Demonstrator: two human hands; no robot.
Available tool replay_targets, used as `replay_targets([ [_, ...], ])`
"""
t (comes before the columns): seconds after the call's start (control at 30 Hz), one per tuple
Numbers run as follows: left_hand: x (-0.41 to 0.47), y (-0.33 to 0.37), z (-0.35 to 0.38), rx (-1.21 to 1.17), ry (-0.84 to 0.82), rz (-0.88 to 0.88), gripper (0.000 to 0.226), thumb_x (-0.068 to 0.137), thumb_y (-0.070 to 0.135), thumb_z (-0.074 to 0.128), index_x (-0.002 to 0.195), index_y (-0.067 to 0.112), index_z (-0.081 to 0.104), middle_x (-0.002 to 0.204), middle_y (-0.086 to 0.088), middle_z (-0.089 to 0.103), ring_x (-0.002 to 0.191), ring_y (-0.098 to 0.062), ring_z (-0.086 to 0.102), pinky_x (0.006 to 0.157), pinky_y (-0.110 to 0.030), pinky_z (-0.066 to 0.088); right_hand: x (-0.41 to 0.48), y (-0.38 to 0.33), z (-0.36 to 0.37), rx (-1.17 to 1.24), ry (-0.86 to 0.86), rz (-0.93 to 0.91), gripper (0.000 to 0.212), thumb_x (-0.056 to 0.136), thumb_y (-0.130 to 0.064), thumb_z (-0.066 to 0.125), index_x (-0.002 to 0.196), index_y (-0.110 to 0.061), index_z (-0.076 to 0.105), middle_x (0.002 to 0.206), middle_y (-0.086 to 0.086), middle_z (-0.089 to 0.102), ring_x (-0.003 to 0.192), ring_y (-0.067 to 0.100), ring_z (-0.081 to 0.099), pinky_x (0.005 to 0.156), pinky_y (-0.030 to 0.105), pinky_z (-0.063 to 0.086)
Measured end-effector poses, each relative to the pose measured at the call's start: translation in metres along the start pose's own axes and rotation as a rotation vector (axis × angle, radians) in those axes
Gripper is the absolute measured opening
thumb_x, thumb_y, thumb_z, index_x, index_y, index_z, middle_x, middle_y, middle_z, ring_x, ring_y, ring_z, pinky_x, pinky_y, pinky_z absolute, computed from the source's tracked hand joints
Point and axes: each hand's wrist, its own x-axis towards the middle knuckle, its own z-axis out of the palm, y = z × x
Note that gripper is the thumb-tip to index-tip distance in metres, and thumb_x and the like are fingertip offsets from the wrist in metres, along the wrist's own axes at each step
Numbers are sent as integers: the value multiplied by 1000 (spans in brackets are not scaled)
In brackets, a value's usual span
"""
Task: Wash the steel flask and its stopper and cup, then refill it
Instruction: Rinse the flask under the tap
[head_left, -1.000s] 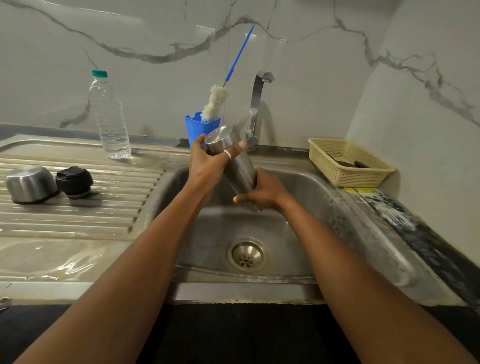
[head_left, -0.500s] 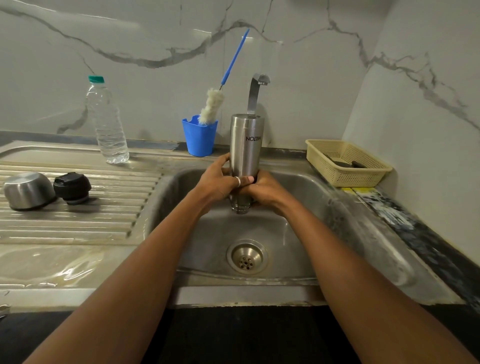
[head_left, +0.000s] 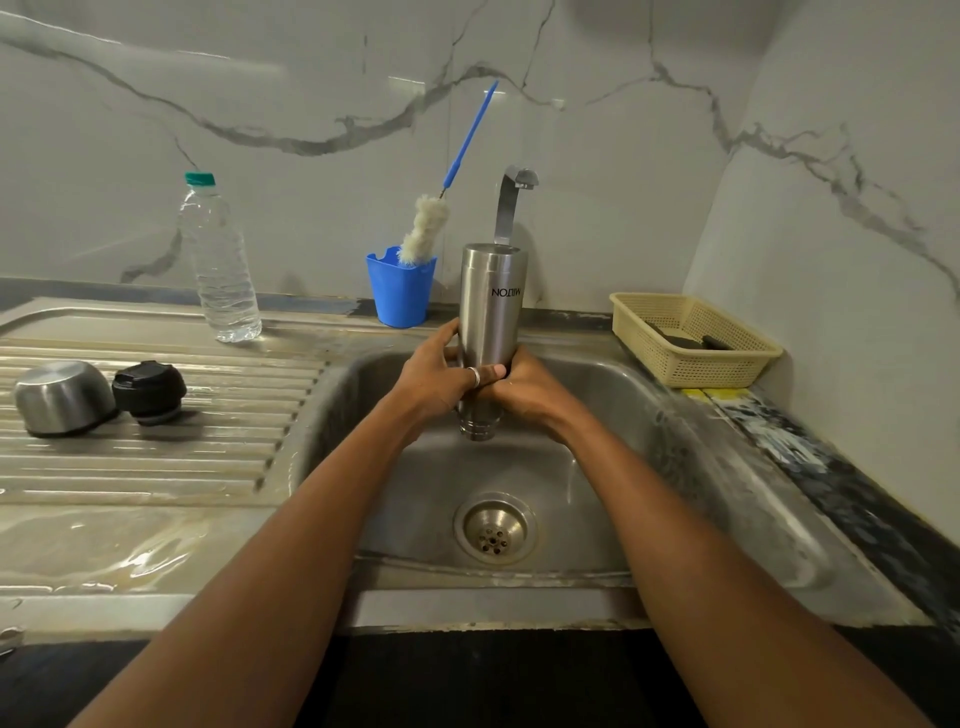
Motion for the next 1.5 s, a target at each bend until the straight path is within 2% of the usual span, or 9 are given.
replay_targets([
  [0.27,-2,2,-3,-30,-12,-8,90,76,29,89,152,33,41,126,-7,65,106,-26,70,83,-47,63,-7,-11,-5,-108,31,-75,76,75,-16,85,140,-17,47,114,1,66,107,20,67,90,31,58],
  [0.4,-12,14,-1,-26,41,-14,91,77,28,88,153,33,38,126,-8,65,105,-27,70,85,-49,62,-15,-29,-15,-217,24,-106,56,84,-11,80,126,-20,45,96,-9,57,91,8,63,68,9,49],
  [0.5,-22,27,1,-46,48,-20,88,79,23,86,153,29,38,124,-10,67,102,-27,71,81,-44,63,-21,-39,-22,-267,19,-101,64,87,-9,76,140,-6,42,106,-1,53,102,18,60,66,11,48],
  [0.7,-54,72,-13,-32,67,41,67,79,16,87,138,15,55,115,-11,71,103,-29,72,90,-49,60,-43,-79,-27,-300,52,-68,78,81,-15,83,144,-4,37,129,10,61,116,26,62,88,28,49],
  [0.9,-101,110,-42,2,71,46,88,56,35,86,138,23,56,111,-9,73,101,-28,73,92,-49,59,-79,-121,-19,-254,32,-122,70,78,-5,84,140,-6,51,119,2,63,107,14,61,77,8,49],
  [1.0,-123,126,-61,-1,82,53,78,67,28,88,137,24,56,109,-8,74,97,-26,73,88,-43,61,-89,-146,-5,-267,54,-148,88,61,-34,92,138,-15,54,119,-2,68,110,19,67,91,29,58],
  [1.1,-138,138,-87,-10,112,66,58,83,10,81,136,18,57,107,-13,72,94,-27,72,76,-34,60,-80,-162,10,-295,53,-159,116,38,-65,81,138,-16,49,119,0,69,104,19,68,89,40,60],
  [1.27,-155,149,-144,66,169,55,57,85,11,79,135,25,55,113,-12,71,98,-27,71,79,-41,60,-79,-210,50,-235,43,-179,84,71,-36,89,136,-9,44,119,3,66,108,20,65,92,37,58],
  [1.5,-159,153,-255,167,287,42,67,90,-4,66,150,19,46,119,-12,66,95,-25,67,69,-33,57,-35,-273,136,-96,-22,-268,79,77,-28,87,136,-5,39,121,7,62,106,21,64,84,30,56],
])
